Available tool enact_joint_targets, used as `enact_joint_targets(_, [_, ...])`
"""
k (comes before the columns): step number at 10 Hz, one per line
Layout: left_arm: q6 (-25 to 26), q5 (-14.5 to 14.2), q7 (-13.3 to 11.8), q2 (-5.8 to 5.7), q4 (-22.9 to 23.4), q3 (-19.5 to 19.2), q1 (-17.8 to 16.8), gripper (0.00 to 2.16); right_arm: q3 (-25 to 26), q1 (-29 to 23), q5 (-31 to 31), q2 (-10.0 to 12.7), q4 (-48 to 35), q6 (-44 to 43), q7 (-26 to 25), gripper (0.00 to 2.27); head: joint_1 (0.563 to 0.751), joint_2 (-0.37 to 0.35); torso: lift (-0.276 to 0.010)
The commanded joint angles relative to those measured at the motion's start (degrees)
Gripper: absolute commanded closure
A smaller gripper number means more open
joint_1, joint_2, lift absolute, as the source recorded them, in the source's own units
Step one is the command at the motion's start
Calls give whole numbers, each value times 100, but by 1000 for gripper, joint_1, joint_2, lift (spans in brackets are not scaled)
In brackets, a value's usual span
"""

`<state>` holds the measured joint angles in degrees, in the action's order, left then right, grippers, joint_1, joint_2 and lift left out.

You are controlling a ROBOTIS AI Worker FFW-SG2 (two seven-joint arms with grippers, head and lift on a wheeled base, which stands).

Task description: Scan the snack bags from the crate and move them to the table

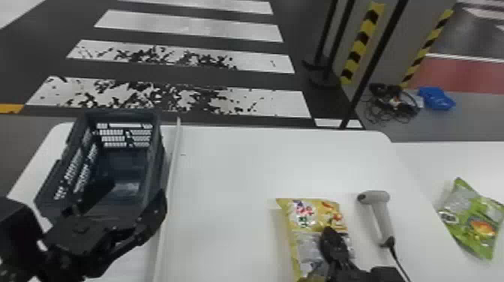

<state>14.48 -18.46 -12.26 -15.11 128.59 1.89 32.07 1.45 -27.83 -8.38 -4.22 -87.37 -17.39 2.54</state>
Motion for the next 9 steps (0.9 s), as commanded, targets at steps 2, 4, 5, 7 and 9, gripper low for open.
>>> enact_joint_targets(2, [-45,26,-4,0,-36,65,1,49,4,-91,29,0,-17,-304,1,2240,695,-158,-95])
enact_joint_targets(4, [-63,26,-4,0,-27,65,1,49,13,-487,-41,0,-685,-444,-8,2240,695,-163,-95])
enact_joint_targets(5, [-63,26,-13,-9,-27,92,1,49,13,-742,-76,0,-1045,-479,1,2240,695,-164,-95])
enact_joint_targets(7, [-63,26,-13,0,-27,118,-25,49,57,-1128,-217,-9,-1335,-743,18,2240,695,-169,-95])
enact_joint_targets(9, [-63,26,-13,0,-27,153,-34,49,-31,-1146,-208,0,-1063,-1007,27,2240,695,-182,-95])
